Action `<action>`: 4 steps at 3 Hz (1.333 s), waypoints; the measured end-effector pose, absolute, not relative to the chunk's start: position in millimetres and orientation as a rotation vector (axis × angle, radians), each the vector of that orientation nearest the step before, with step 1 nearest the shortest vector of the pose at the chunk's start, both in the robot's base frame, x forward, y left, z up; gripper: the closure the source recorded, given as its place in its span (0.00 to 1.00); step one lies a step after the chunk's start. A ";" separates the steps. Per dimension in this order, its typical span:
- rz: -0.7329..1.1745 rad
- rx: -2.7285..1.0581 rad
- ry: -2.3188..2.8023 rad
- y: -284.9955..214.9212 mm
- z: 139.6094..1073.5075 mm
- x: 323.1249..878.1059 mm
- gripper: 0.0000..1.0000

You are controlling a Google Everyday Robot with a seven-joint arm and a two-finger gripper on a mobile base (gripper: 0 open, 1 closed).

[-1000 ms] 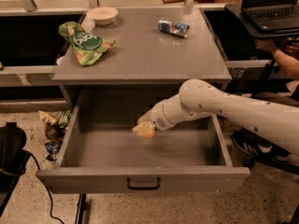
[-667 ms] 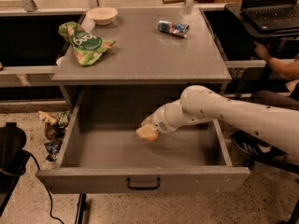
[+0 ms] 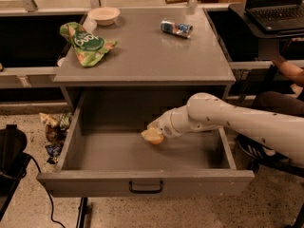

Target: Place orange into top drawer

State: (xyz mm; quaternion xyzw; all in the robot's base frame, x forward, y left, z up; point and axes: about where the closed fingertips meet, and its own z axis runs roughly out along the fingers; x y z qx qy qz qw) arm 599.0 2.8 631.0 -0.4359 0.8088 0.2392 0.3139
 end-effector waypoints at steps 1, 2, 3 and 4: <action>0.633 -1.127 2.137 -0.5 628.1 600.0 0.38; 0.653 -1.097 2.100 -5.2 632.6 598.5 0.15; 0.715 -1.036 1.993 -12.1 648.0 593.3 0.00; 0.741 -0.992 1.852 -28.8 675.1 580.9 0.00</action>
Offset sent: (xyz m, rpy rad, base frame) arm -0.0018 -0.0197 0.0109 0.1108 -0.0599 -0.0466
